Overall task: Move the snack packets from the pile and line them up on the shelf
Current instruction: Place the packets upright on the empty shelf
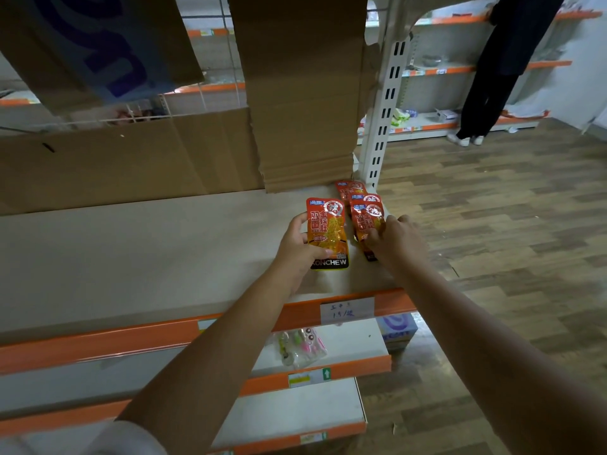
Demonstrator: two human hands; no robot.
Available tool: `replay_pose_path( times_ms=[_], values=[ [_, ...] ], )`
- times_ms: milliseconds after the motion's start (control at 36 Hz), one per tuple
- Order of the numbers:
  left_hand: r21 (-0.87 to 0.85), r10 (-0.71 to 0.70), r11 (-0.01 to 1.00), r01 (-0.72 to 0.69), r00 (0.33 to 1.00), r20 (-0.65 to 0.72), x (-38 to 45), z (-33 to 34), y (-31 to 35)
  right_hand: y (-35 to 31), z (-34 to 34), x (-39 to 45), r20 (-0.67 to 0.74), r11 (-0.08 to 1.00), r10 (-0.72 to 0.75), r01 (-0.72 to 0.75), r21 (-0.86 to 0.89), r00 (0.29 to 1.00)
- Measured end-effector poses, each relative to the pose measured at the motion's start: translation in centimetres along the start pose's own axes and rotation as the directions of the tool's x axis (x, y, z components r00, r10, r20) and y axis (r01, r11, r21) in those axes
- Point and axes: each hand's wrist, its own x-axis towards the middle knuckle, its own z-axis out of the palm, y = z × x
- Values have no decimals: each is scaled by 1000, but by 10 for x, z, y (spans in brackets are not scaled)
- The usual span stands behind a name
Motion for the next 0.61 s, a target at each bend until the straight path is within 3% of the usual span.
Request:
replay_pose_path(
  times_ms=[83,222,500,611],
  values=[
    [-40,-14,999,14,1000,10,-2,12,2,4,-4,-2,-25,1000,-8,9,14,1000],
    [-68,-42,997,44,999,30,-2,39,6,10,-10,-4,-1,980,43,-42,195,999],
    [190,-12,982,1,998,60,2,79,0,22,-13,-4,36,908,73,-81,412,997],
    [419,45,905,-69,997,68,4,82,-4,24,-12,-3,35,904,39,-50,426,999]
  ],
)
